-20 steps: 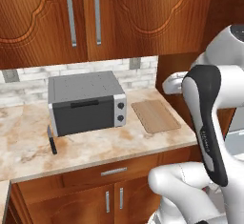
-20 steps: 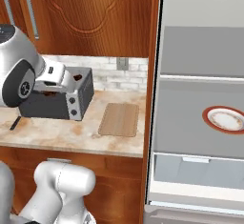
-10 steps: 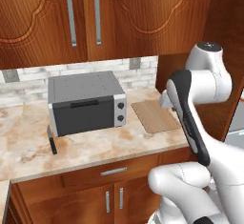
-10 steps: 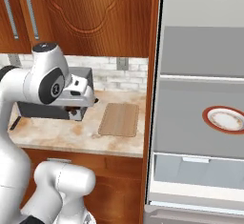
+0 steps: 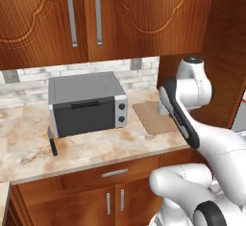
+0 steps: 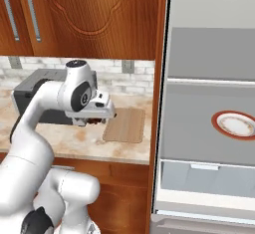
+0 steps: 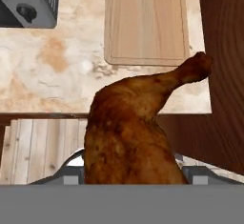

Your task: Retrieve the chicken drumstick from the fridge and place it on the cutting board.

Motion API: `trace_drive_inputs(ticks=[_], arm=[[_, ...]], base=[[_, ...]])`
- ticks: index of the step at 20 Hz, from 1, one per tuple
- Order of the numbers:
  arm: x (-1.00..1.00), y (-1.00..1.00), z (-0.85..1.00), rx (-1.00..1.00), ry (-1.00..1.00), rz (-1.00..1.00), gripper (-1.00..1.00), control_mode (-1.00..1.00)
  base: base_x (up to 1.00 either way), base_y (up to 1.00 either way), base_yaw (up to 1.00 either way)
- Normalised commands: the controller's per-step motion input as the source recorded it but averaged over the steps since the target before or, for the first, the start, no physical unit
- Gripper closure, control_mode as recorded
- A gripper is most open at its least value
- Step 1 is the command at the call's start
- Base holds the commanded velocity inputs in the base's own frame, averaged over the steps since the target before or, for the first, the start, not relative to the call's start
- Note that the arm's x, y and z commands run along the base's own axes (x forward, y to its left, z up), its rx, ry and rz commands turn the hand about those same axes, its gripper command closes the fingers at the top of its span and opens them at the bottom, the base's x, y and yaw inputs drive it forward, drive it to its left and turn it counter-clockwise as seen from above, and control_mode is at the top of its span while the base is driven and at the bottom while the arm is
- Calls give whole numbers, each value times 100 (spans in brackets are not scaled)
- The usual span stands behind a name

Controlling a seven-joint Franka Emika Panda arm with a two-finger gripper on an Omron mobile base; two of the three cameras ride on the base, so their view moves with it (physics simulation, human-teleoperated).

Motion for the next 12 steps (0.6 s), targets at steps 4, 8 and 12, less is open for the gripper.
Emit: trace_drive_inputs(ticks=[4,8,12], arm=[[100,-12,-31,0,0,1,100,-100],[100,-1,-35,0,0,0,100,-100],[84,-11,-50,0,-3,0,100,-100]], base=[[0,0,0],[0,0,0],[0,0,0]])
